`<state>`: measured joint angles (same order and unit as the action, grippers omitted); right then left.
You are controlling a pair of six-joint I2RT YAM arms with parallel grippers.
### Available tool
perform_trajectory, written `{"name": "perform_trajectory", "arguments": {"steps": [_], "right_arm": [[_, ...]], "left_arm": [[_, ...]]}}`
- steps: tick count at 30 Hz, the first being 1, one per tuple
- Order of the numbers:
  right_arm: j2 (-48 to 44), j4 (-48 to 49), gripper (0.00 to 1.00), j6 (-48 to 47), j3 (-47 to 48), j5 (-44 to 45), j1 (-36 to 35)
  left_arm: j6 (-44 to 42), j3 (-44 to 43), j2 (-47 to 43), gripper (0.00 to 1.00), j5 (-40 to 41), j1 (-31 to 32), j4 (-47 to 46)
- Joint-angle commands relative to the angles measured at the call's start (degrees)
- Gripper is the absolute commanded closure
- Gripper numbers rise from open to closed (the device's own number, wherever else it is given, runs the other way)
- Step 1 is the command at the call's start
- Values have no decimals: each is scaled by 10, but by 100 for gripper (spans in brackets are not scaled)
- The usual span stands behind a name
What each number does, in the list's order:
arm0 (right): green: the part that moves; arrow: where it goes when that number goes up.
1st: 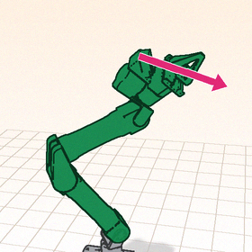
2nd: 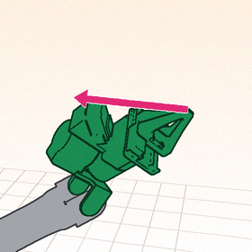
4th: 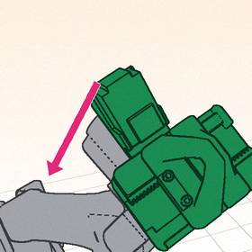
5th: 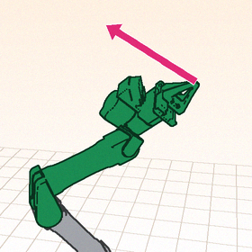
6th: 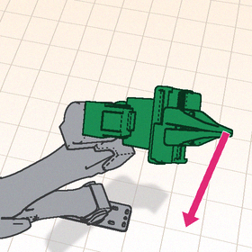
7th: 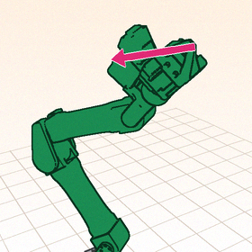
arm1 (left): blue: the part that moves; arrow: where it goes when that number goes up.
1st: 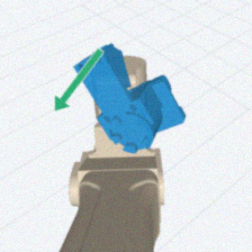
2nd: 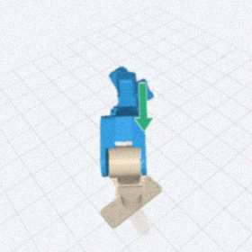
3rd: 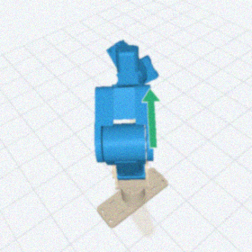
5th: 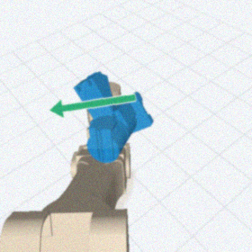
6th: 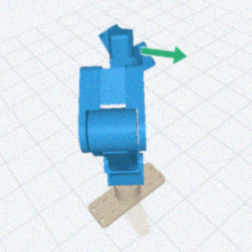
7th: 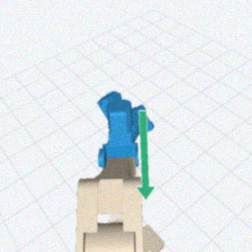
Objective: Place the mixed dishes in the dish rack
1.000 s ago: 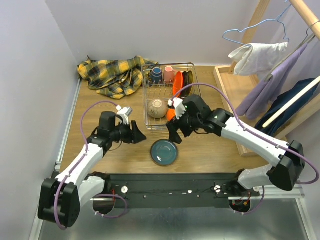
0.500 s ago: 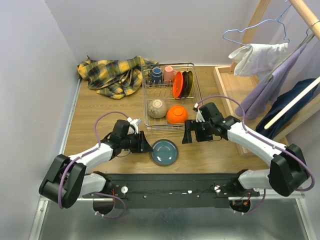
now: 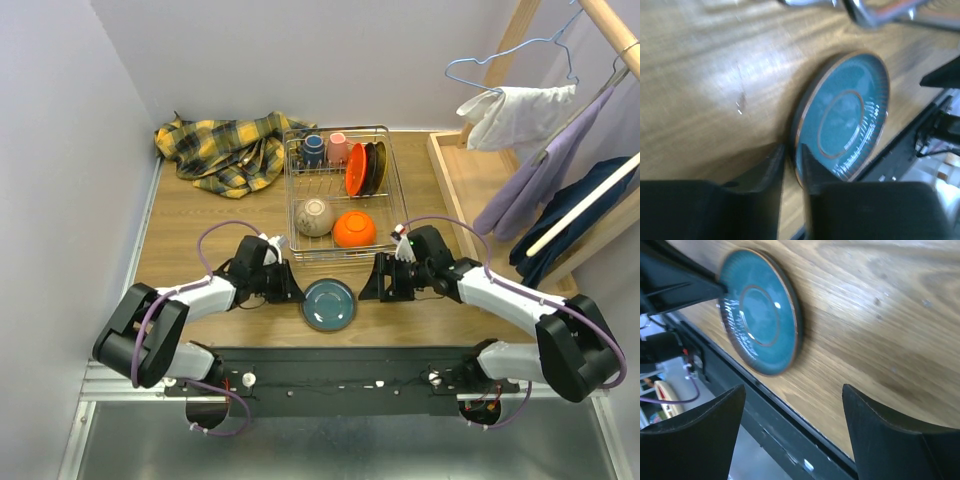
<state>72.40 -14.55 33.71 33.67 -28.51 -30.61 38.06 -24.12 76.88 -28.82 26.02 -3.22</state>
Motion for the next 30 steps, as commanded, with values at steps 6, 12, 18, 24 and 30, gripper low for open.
{"name": "perform_trajectory", "arguments": {"steps": [6,12,18,24,30], "right_arm": [[-24,51,13,57,-73,-40,1],[-11,94,11,72,-78,-64,1],[30,156,14,101,-77,-91,-1],[68,181,21,116,-61,-103,-35],[91,159,23,119,-47,-82,-51]], "left_arm": [[-21,20,29,95,38,10,-7],[-34,43,-16,100,14,11,-29],[-41,44,-52,100,15,10,-16],[-32,39,-76,100,-5,10,-27],[-30,36,-104,100,-26,9,-22]]}}
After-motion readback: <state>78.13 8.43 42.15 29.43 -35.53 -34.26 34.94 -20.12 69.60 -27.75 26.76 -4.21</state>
